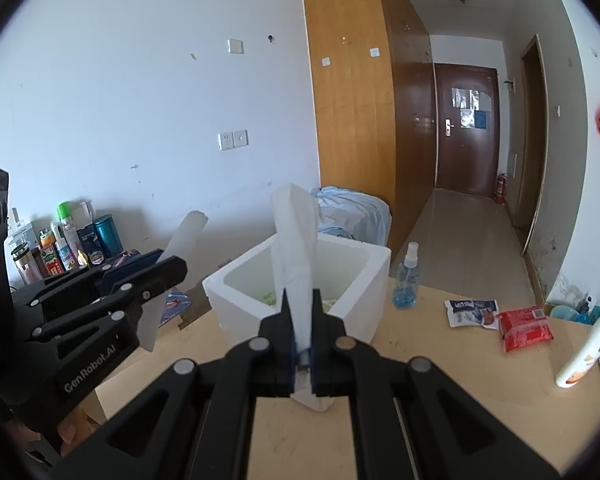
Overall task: Organize soft objects
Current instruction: 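Carry roller and white cloth with both tools over the foam box, then open left tool dropping roller into box while right tool drops cloth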
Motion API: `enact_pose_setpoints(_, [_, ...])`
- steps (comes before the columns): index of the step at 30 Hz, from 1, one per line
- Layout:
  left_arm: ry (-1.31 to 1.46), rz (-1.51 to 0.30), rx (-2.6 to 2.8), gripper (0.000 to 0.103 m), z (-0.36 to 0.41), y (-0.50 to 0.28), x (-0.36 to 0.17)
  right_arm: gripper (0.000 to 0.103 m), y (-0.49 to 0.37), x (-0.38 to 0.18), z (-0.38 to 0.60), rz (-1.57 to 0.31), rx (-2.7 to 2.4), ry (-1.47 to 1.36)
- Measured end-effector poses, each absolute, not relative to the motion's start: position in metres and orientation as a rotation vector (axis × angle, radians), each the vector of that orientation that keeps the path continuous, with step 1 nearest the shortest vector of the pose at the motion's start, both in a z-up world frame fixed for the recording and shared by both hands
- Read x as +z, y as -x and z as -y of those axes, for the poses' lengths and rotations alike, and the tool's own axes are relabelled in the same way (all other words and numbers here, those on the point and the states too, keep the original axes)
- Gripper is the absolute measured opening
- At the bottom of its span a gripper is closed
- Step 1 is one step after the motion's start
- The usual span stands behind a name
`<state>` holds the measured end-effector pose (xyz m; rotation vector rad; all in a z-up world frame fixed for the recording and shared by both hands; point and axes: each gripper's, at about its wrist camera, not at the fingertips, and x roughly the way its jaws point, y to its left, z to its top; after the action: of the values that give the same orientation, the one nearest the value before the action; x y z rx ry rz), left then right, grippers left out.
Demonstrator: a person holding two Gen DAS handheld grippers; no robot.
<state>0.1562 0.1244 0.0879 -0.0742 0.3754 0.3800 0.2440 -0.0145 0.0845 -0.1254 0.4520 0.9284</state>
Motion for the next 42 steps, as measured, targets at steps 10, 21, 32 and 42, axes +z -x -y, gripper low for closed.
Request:
enact_pose_setpoints(10, [0.087,-0.376,0.367,0.016,-0.137,-0.180,0.090,0.007,-0.262,0.092,0.000,-0.447,0.913,0.146])
enact_pose_setpoints(21, [0.074,-0.391,0.382,0.016,-0.145,-0.207,0.092,0.007,-0.282,0.092,-0.018,-0.454,0.930,0.192])
enact_pose_setpoints(32, [0.096,-0.439,0.369,0.016,-0.162,-0.237,0.085,0.007,-0.304,0.084,-0.033,-0.470,0.965,0.197])
enact_pose_setpoints(42, [0.114,-0.485,0.366,0.016,-0.180,-0.264,0.069,0.007,-0.325,0.071,-0.047,-0.493,0.992,0.186])
